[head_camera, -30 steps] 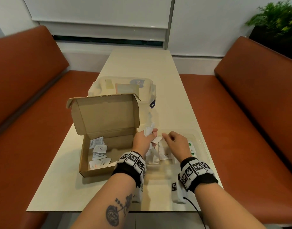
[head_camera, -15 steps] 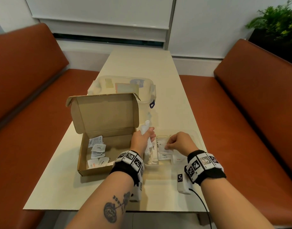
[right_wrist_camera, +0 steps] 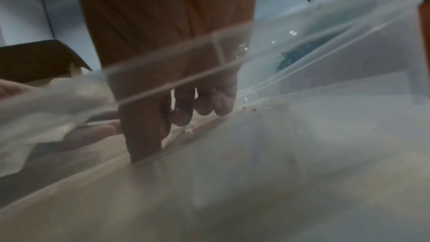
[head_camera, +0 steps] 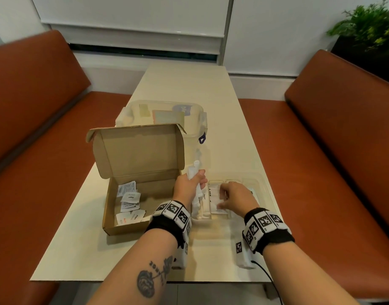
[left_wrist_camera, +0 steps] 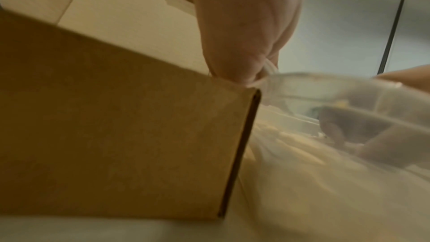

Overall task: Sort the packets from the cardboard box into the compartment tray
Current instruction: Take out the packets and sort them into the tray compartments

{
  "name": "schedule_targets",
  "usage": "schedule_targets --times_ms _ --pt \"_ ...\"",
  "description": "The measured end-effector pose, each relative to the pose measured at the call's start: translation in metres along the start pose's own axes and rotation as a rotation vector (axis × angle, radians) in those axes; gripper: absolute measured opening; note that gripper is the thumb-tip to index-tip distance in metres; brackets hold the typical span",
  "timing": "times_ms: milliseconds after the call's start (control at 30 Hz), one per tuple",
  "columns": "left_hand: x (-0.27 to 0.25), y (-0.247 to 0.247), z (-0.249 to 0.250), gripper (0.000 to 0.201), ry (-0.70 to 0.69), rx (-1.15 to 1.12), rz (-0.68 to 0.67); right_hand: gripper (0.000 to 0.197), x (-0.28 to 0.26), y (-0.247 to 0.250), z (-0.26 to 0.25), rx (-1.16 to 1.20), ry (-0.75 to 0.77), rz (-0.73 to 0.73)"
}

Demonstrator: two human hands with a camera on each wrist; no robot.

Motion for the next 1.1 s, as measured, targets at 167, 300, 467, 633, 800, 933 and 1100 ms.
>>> schedule_targets --times_ms 167,300,467,633,800,933,1100 --pt "-0.001 0.0 0.0 0.016 -0.015 0.018 -0.016 0.035 -0.002 -0.005 -0.006 -0.076 0.046 0.005" --pt "-0.001 0.001 0.0 0.017 -0.016 0.033 -0.012 0.031 -0.004 -0.008 -0.007 -0.083 0.046 0.051" --pt "-0.002 0.0 -0.001 0.016 -0.019 0.039 -0.002 0.039 -0.004 -0.01 -0.007 -0.076 0.035 0.077" --pt "-0.004 -0.003 0.004 0.012 0.03 -0.036 -0.051 0.018 -0.004 -0.01 -0.005 0.098 -0.005 0.128" --pt "-0.008 -0.003 0.008 0.026 0.088 -0.123 -0.143 0.028 -0.006 0.008 -0.02 0.667 -0.075 0.192" --pt "-0.011 -0.006 0.012 0.031 0.151 -0.147 -0.176 0.01 -0.006 0.014 -0.033 0.909 -0.029 0.052" --pt "-0.012 -0.007 0.016 0.035 0.216 -0.284 -0.165 0.005 -0.005 0.013 -0.03 0.939 -0.035 0.071"
Point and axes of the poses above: each hand's wrist, its own x-axis towards the middle knuckle, its own y-axis out of the back of the hand, z = x × y, the point moved 2 cm from there along x, towards the middle knuckle, and after that the axes turned 10 degrees about -x, right-handed, at the moved point
